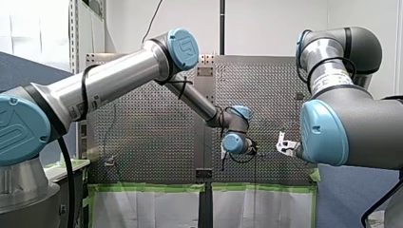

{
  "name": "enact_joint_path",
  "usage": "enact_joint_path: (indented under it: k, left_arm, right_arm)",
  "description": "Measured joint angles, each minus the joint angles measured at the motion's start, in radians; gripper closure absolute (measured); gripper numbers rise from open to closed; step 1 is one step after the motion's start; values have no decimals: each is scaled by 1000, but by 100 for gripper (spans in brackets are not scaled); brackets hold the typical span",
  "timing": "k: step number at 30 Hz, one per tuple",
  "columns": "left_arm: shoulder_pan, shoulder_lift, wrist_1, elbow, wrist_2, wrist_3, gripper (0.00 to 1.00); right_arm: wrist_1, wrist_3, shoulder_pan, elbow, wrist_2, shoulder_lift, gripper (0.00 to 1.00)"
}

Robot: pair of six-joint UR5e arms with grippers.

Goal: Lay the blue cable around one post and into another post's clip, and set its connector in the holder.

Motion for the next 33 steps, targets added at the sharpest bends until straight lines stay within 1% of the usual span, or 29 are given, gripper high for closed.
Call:
enact_joint_path:
  k: [3, 7, 9, 13, 16, 21, 33]
  left_arm:
    - [-4, 1, 0, -1, -4, -13, 4]
    - [-5, 0, 0, -1, -34, -47, 4]
    - [-5, 0, -2, -1, -51, -56, 4]
    - [-2, 0, -13, -9, -93, -59, 4]
    - [2, 0, -16, -27, -114, -58, 4]
    - [7, 0, -16, -48, -122, -58, 4]
    - [9, 0, -17, -49, -121, -62, 4]
  right_arm:
    - [0, 1, 0, 0, -6, 0, 100]
    - [0, 3, 0, 0, -8, 0, 100]
    - [0, 3, 0, 0, -8, 0, 100]
    - [-1, 4, 0, 0, -8, 0, 100]
    - [-1, 5, 0, -1, -9, 0, 100]
    - [0, 4, 1, 0, -9, 0, 100]
    - [0, 5, 3, -1, -9, 0, 100]
